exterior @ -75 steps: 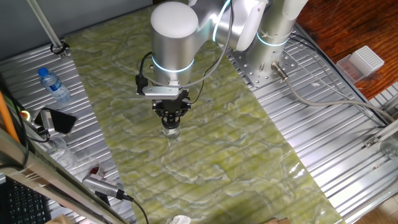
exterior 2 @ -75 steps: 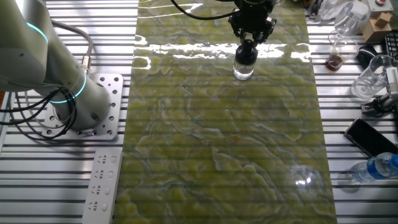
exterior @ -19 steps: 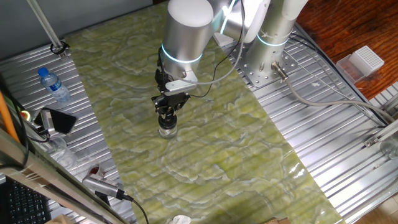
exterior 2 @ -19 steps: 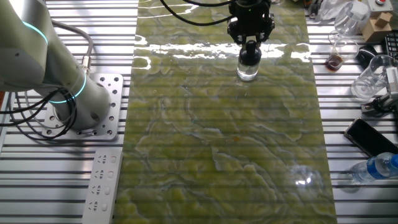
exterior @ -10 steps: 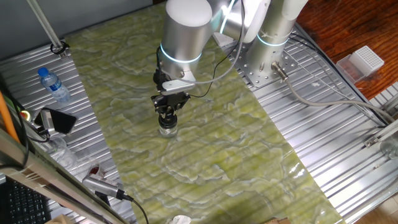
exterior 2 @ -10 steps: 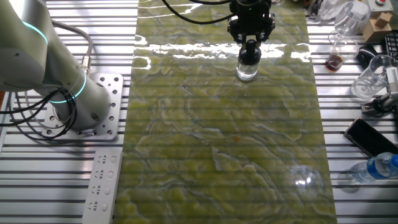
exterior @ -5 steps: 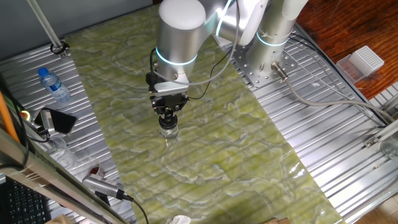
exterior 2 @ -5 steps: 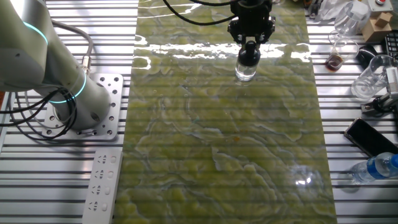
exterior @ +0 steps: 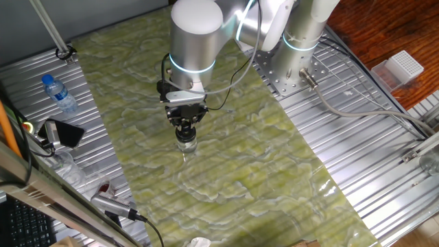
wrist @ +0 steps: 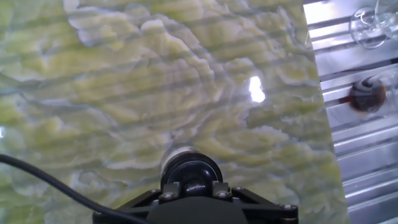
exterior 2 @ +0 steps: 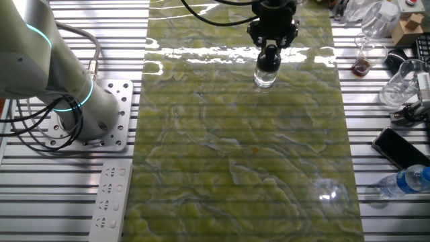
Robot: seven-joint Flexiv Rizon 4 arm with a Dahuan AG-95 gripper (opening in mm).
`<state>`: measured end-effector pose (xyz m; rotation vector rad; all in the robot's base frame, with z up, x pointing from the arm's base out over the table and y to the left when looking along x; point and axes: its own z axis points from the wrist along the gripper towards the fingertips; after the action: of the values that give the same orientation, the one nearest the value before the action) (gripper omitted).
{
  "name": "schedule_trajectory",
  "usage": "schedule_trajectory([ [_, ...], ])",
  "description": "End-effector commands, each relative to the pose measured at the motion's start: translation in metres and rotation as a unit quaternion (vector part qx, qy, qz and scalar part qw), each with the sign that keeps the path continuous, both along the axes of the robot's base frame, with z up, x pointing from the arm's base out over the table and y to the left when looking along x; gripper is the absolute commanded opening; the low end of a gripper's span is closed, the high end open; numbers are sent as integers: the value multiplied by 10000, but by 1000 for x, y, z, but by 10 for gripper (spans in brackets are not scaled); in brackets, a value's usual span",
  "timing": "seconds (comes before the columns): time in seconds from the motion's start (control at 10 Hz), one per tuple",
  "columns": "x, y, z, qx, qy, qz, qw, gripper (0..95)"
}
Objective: Unscrew the lid from the jar
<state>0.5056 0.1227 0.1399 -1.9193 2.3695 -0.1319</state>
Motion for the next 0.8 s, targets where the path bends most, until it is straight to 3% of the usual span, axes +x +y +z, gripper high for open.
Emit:
schedule_trajectory([
  [0.1, 0, 0, 0, 12, -19, 24, 10000, 950],
  [0.6, 0, 0, 0, 143, 21, -250, 9996, 950],
  [0.8, 0, 0, 0, 312, 224, -673, 9970, 950],
])
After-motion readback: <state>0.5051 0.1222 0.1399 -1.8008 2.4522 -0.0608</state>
